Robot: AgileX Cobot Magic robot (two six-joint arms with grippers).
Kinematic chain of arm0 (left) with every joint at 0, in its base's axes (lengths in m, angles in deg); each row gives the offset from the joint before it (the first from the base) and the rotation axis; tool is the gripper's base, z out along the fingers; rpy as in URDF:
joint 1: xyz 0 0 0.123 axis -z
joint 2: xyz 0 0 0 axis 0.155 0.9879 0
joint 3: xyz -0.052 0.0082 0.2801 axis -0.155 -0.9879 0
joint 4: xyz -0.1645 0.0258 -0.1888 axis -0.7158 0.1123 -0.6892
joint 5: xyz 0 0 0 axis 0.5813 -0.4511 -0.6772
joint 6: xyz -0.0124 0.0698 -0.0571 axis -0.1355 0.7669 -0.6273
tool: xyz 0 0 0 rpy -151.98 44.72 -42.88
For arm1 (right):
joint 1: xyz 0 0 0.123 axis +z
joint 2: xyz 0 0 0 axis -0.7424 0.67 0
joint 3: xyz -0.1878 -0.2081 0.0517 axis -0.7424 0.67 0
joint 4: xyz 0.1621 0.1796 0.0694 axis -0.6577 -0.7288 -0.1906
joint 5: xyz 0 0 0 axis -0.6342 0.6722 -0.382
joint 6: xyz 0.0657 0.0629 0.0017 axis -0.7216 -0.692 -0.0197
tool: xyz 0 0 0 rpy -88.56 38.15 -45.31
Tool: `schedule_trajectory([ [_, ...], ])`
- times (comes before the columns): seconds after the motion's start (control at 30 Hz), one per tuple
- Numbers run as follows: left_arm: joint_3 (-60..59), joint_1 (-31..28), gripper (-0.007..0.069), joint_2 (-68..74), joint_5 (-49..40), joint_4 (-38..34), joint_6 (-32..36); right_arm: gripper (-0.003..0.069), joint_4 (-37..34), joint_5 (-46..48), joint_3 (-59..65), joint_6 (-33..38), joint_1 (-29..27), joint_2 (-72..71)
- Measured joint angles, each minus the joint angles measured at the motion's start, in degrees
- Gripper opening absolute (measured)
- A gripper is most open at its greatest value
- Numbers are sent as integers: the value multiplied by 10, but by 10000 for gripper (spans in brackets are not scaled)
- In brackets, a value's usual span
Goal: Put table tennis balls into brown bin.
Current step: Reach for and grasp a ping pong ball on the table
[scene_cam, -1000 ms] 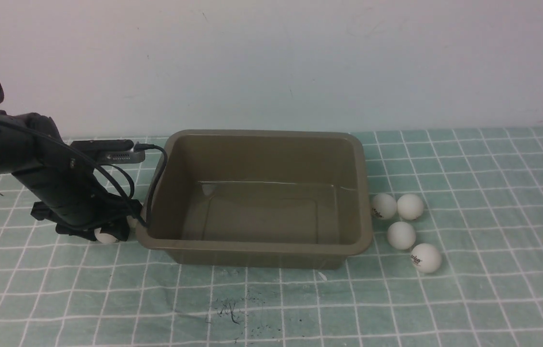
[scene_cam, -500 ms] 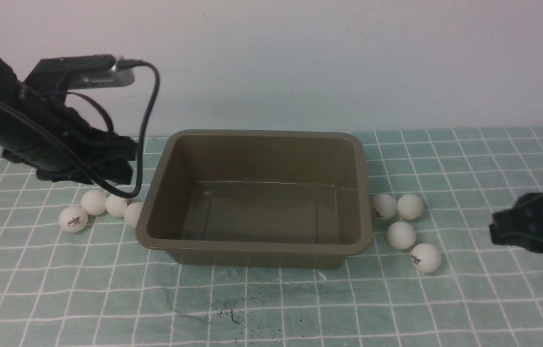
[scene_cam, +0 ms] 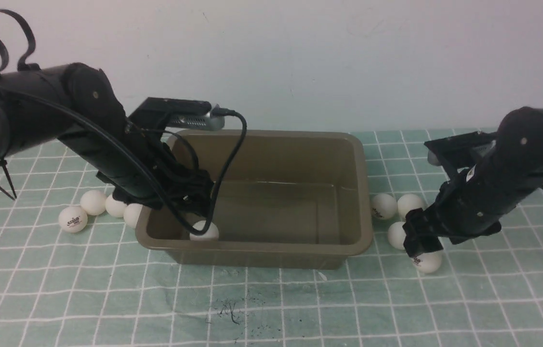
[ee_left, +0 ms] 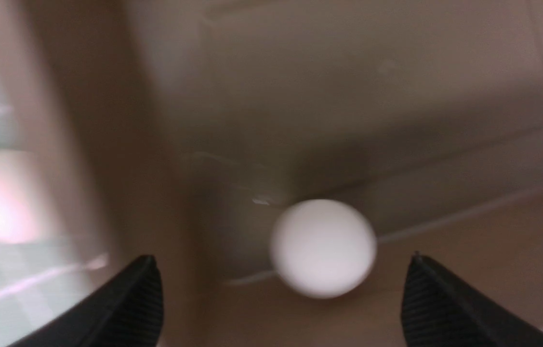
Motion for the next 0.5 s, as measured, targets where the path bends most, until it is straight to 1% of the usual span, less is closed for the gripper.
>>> schedule_trajectory([
  [0.03, 7, -3, 587, -4, -4, 11, -4, 574, 4, 0, -1, -2, 0, 6],
  [0.1, 32, -26, 497, -25, -28, 56, -29, 546, 9, -3, -3, -6, 0, 25],
  [0.13, 39, -37, 438, -31, -36, 70, -35, 528, 9, -3, -3, -6, 0, 30],
  [0.17, 50, -63, 306, -51, -48, 102, -51, 444, 7, 0, -3, -7, 0, 39],
  [0.2, 52, -74, 242, -60, -49, 112, -56, 399, 6, 4, -3, -7, 0, 40],
  [0.23, 53, -82, 200, -62, -50, 118, -58, 365, 6, 8, -3, -7, 0, 40],
  [0.27, 55, -118, 75, -76, -54, 135, -63, 351, 6, 28, -5, -8, 0, 37],
  [0.3, 55, -123, 66, -76, -54, 136, -63, 354, 6, 31, -5, -8, 0, 35],
  [0.37, 50, -183, 10, -76, -63, 137, -65, 360, 2, 75, -5, -10, 1, -5],
  [0.43, 44, -214, -1, -61, -65, 128, -62, 360, -18, 84, -5, -9, 5, -52],
  [0.5, 39, -233, 2, -33, -65, 108, -38, 360, -56, 67, -6, -1, 24, -104],
])
